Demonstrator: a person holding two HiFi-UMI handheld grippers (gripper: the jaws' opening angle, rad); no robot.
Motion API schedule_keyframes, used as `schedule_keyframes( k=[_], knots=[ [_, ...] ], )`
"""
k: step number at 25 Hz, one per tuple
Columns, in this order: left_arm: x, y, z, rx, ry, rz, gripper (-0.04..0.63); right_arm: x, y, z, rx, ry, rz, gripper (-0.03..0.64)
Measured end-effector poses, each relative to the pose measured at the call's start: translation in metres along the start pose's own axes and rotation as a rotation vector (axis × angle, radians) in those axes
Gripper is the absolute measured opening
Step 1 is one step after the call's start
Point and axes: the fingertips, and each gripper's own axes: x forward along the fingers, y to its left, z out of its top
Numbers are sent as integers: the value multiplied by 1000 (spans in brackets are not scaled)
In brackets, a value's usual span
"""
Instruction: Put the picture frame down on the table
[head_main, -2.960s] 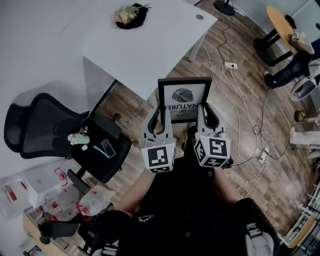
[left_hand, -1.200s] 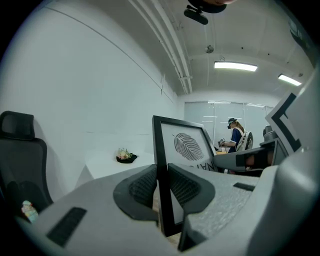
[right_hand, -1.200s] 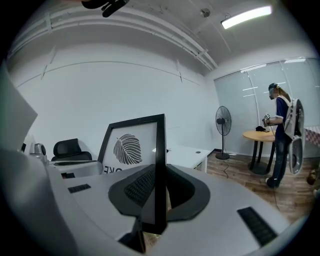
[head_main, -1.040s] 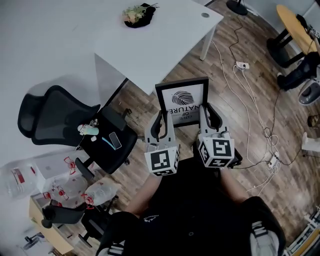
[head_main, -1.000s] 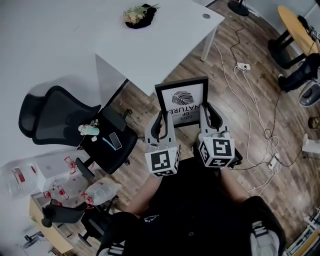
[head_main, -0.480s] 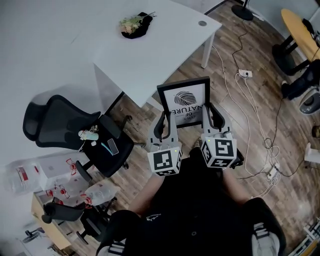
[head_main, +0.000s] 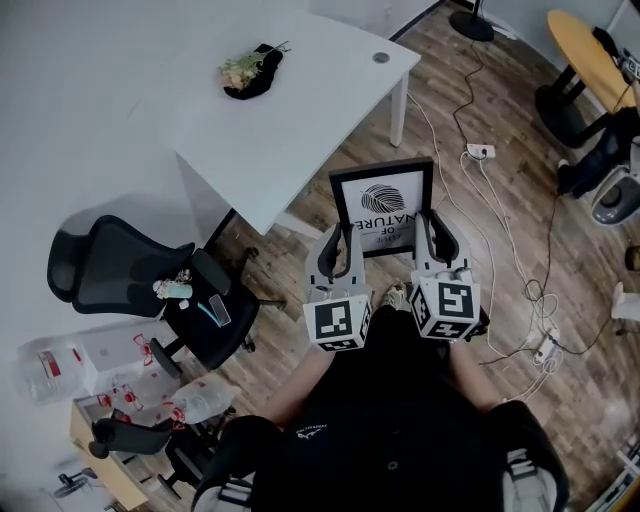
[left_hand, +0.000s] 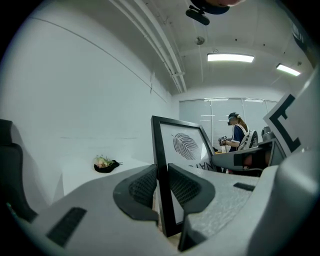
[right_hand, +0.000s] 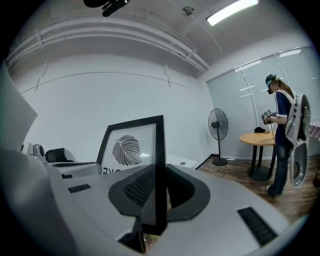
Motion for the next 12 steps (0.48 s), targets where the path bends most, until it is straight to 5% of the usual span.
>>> schedule_keyframes(
  k=[12],
  knots=[
    [63, -28, -12, -13, 33, -140, 77, 19, -53, -3, 12, 13, -147, 66]
  ],
)
